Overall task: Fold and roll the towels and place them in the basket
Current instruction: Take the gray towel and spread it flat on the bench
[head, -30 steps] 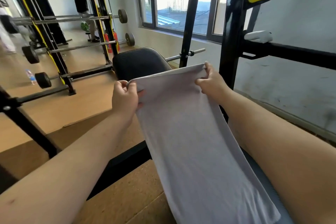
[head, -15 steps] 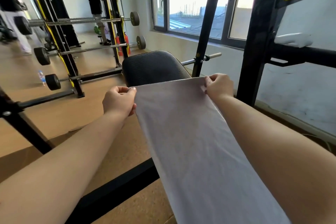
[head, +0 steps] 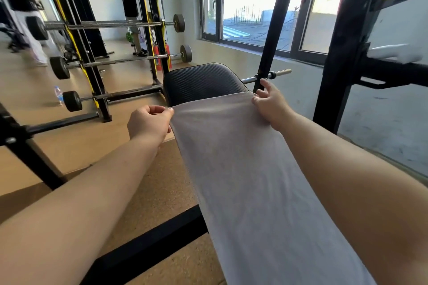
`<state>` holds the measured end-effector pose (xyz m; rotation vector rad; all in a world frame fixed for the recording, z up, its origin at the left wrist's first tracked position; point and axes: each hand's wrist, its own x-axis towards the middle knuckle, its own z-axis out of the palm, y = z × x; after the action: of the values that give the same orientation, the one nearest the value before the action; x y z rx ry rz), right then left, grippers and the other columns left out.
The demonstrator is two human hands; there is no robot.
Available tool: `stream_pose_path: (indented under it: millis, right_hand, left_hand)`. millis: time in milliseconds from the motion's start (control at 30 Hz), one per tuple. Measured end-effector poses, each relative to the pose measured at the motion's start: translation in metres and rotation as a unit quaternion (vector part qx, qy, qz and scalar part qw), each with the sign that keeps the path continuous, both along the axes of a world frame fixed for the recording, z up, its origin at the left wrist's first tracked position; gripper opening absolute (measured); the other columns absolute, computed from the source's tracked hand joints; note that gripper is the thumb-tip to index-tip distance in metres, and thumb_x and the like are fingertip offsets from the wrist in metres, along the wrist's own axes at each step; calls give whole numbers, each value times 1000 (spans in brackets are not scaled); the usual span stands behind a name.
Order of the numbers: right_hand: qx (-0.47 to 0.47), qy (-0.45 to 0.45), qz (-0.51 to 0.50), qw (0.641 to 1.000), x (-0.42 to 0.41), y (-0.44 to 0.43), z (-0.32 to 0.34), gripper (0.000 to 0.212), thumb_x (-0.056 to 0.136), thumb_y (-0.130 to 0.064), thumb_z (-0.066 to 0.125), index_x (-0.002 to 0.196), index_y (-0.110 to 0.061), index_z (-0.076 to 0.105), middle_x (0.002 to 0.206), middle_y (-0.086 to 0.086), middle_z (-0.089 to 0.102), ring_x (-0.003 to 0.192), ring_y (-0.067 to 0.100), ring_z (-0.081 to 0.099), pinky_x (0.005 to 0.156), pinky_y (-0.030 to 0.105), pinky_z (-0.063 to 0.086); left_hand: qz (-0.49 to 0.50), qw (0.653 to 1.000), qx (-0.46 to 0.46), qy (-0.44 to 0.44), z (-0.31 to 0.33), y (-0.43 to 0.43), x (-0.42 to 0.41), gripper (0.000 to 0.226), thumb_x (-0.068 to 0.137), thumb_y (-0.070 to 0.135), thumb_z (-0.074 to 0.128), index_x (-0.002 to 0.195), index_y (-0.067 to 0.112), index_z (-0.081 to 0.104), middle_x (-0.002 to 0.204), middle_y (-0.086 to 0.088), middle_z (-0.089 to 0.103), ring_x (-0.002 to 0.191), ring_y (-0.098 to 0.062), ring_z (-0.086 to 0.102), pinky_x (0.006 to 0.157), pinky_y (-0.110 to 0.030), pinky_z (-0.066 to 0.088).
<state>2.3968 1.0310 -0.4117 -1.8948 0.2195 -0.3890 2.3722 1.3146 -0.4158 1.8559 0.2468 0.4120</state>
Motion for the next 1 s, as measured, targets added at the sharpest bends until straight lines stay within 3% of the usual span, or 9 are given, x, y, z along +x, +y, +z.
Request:
stream_pose_path:
  millis: [100,200,267,333,400,467,533,733,1000]
  right_hand:
    - [-124,31,-1,992,0,-3,-12,59,101,-24,58,157,-25,37,147,1,55,135,20,53,115,35,39]
    - [-193,55,-16,980,-4,-3,-18,52,106,-36,49,156,-22,40,154,6,51,143,27,46,116,34,33]
    - [-211,50,-10,976,-7,-1,-21,53,108,-39,43,158,-22,35,157,9,47,145,30,42,116,34,31]
    - [-223,58,-7,973,-8,1,-23,58,108,-45,39,161,-23,29,159,10,44,147,31,39,117,36,30]
    - [-236,73,-2,969,-10,2,-24,64,107,-52,37,163,-25,23,160,11,42,147,32,38,118,39,30]
    - [-244,78,5,967,-15,0,-26,67,106,-55,35,164,-25,20,161,12,40,149,33,36,120,39,28]
    - [-245,71,6,967,-22,-3,-28,66,106,-55,35,164,-25,20,162,12,38,150,32,34,121,39,26]
    - [-234,33,-8,972,-64,-13,-27,62,106,-51,41,160,-24,31,157,8,45,144,27,41,118,40,33]
    - [-213,39,-30,976,-164,-24,-36,55,106,-41,48,157,-23,37,158,6,43,146,23,38,113,32,30]
  left_hand:
    - [48,997,59,-7,-4,0,-1,23,93,31,73,109,20,62,111,-6,66,86,-21,59,68,-30,45]
    - [35,962,213,-167,-11,-8,-12,34,95,17,67,126,18,54,126,-13,51,100,-24,55,75,-25,42]
    - [-28,922,297,-247,-17,-19,-17,35,96,17,63,130,17,55,127,-12,52,115,-26,54,90,-32,48]
    - [-85,921,321,-204,-23,-30,-19,44,99,26,58,142,17,51,142,-11,49,134,-28,44,111,-41,40]
    - [-139,929,321,-125,-29,-36,-17,59,103,37,52,155,16,36,165,-10,25,153,-27,17,123,-39,20]
    - [-171,910,369,-86,-36,-39,-15,70,105,46,44,162,16,19,172,-7,-3,158,-23,-10,126,-40,3]
    - [-167,892,410,-91,-40,-37,-17,70,106,49,37,164,18,13,172,-5,-11,157,-23,-18,128,-44,-1]
    - [-152,891,403,-142,-39,-40,-46,60,106,43,39,160,19,30,172,-8,10,159,-28,0,126,-51,7]
    - [-201,898,364,-144,-49,-65,-135,65,93,52,31,141,16,55,153,-12,47,142,-34,40,114,-50,35]
